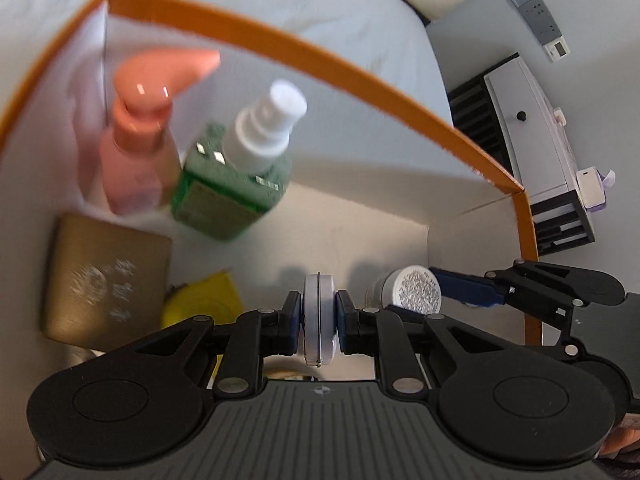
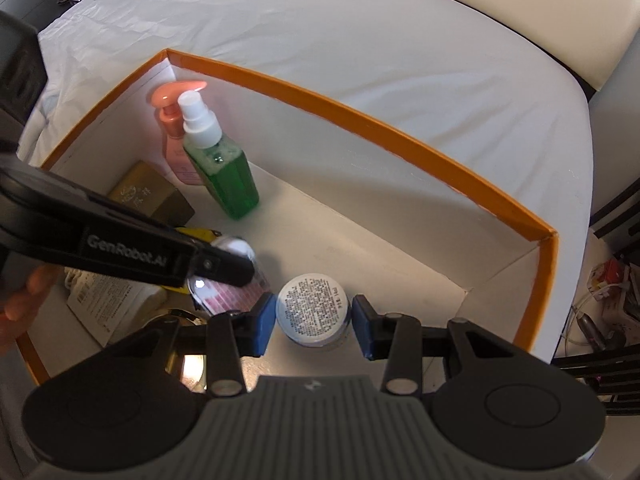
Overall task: Organize rigid objects
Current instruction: 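Carry the mint tin and round jar into the orange box and open both tools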
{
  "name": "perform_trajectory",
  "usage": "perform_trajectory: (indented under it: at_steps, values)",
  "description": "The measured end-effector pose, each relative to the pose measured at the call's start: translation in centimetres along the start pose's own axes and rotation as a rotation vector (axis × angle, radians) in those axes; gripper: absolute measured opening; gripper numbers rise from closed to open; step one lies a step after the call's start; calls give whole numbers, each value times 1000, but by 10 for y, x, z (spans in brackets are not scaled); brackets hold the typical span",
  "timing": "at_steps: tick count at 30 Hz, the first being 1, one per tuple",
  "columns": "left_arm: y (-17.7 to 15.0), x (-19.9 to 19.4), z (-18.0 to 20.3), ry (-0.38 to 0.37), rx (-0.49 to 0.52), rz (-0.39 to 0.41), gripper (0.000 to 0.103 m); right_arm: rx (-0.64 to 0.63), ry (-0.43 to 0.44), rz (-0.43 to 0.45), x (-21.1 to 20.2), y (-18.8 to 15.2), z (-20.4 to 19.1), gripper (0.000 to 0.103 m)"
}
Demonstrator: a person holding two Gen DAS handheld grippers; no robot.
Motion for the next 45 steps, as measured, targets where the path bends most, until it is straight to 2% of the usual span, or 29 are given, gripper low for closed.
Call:
perform_trajectory:
  at_steps: [3,8,10,13,15,18,24,28,34,40,45]
  values:
    - [1,1,-1,19,-12,-7,20,-10,-11,-3,3,0,-5,41]
    - [1,-2,-5,66,-38,-7,26,-19,-31,-9,11,2,-12,41]
    - [-1,-7,-6,94,-29,10,37,-22,-40,-9,12,3,-14,41]
    - [-3,-16,-3,125,11,34,43,-22,-50,-6,11,2,-17,41]
    - [-4,-18,0,131,42,38,43,-21,-56,-6,14,2,-19,41]
    - [-4,-19,3,133,60,38,30,-20,-64,-8,20,1,-21,41]
    - [-3,-6,3,114,40,2,29,-22,-54,-6,28,4,-29,41]
    - [0,-22,-1,120,17,86,30,-16,-28,25,29,10,-34,41]
    - [4,-50,-1,201,36,226,30,62,4,86,41,23,-43,41]
    - [3,-57,-4,216,35,261,30,133,26,75,54,36,-48,41]
    - [1,-57,-7,219,26,265,30,112,38,83,62,37,-57,42]
Point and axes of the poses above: each gripper's, at about its wrist camera, not at the fingertips, and x roughly the way its jaws point, z to its right, y to its top, the point moved 5 cm from there along x, roughly the way its jaws point, and after that the axes turned 3 degrees about x, right-handed, at the moved point
